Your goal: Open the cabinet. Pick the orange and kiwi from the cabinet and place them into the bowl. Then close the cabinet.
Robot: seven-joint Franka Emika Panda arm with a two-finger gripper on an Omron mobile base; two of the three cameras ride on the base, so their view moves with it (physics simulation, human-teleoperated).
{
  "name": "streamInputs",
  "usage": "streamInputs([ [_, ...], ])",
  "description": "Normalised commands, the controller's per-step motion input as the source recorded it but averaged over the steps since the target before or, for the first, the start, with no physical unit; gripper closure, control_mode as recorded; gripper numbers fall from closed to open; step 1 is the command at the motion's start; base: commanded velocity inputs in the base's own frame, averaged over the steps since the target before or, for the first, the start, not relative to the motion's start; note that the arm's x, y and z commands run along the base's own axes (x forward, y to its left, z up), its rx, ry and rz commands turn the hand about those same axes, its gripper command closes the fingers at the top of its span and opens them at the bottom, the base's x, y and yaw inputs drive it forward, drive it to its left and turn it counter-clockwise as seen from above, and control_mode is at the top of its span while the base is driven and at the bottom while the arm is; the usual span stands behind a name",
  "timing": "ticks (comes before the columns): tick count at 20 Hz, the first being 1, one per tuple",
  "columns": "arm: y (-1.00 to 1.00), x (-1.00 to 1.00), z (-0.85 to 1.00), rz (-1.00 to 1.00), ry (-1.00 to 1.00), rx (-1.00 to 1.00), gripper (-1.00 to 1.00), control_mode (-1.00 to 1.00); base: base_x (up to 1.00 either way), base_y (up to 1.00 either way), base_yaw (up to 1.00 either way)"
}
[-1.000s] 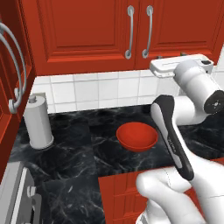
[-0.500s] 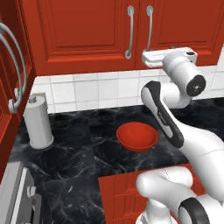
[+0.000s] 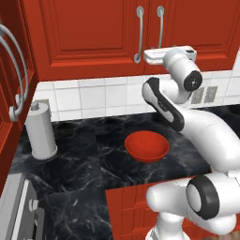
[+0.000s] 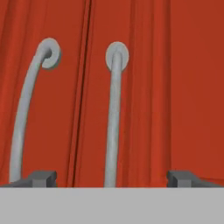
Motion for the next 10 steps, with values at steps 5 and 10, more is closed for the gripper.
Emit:
streamInputs([
  [5, 0.00, 1.00, -0.04, 0.00, 0.01, 0.03, -1.00, -1.00, 0.00, 0.00, 0.00],
  [10, 0.00, 0.49, -0.05, 0.00, 0.01, 0.00, 1.00, -1.00, 0.00, 0.00, 0.00],
])
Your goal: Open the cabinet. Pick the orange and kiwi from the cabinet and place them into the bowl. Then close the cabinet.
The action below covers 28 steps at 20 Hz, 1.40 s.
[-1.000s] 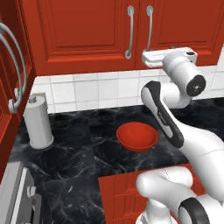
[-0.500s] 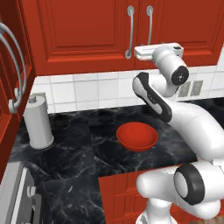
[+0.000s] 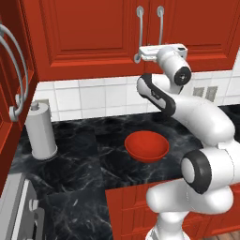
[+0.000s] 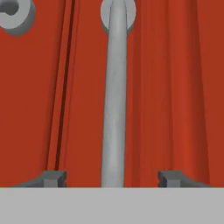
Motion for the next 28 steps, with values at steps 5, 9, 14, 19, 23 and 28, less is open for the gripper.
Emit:
streamInputs([
  [5, 0.00, 0.00, 0.00, 0.00, 0.00, 0.00, 1.00, -1.00, 0.00, 0.00, 0.00],
  [9, -0.04, 0.00, 0.14, 0.00, 0.00, 0.00, 1.00, -1.00, 0.00, 0.00, 0.00],
  [14, -0.33, -0.26, 0.52, 0.00, 0.00, 0.04, 1.00, -1.00, 0.00, 0.00, 0.00],
  [19, -0.56, -0.48, 0.74, 0.00, 0.00, 0.07, 1.00, -1.00, 0.00, 0.00, 0.00],
  [23, -0.64, -0.64, 0.29, 0.00, 0.02, 0.04, 1.00, -1.00, 0.00, 0.00, 0.00],
  [28, -0.06, -0.06, 0.00, 0.00, 0.00, 0.00, 1.00, -1.00, 0.00, 0.00, 0.00],
])
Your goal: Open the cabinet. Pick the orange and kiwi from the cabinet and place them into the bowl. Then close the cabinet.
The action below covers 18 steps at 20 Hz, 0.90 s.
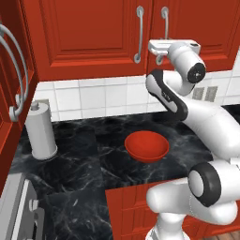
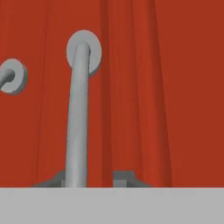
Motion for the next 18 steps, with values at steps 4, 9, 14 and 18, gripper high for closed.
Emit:
streamInputs([
  [4, -0.88, -0.78, 0.22, 0.02, -0.08, 0.01, 1.00, -1.00, 0.00, 0.00, 0.00],
  [9, -1.00, -0.89, 0.34, 0.05, -0.04, 0.06, 1.00, -1.00, 0.00, 0.00, 0.00],
  [14, -1.00, -0.83, 0.25, 0.03, 0.00, 0.10, 1.00, -1.00, 0.00, 0.00, 0.00],
  [18, -1.00, -0.85, 0.29, 0.02, 0.00, 0.13, 1.00, -1.00, 0.00, 0.00, 0.00],
])
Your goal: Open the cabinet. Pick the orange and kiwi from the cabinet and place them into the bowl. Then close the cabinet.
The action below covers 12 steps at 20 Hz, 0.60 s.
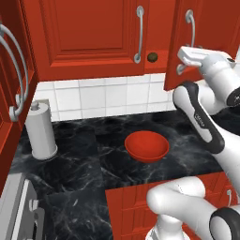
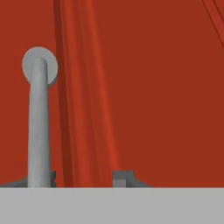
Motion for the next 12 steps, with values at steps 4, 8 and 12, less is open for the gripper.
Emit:
streamInputs([
  [4, -1.00, -0.78, 0.34, 0.02, 0.01, 0.15, 1.00, -1.00, 0.00, 0.00, 0.00],
  [8, -1.00, -0.74, 0.35, 0.03, 0.01, 0.15, 1.00, -1.00, 0.00, 0.00, 0.00],
  [12, -1.00, -0.65, 0.27, 0.04, 0.03, 0.15, 1.00, -1.00, 0.00, 0.00, 0.00],
])
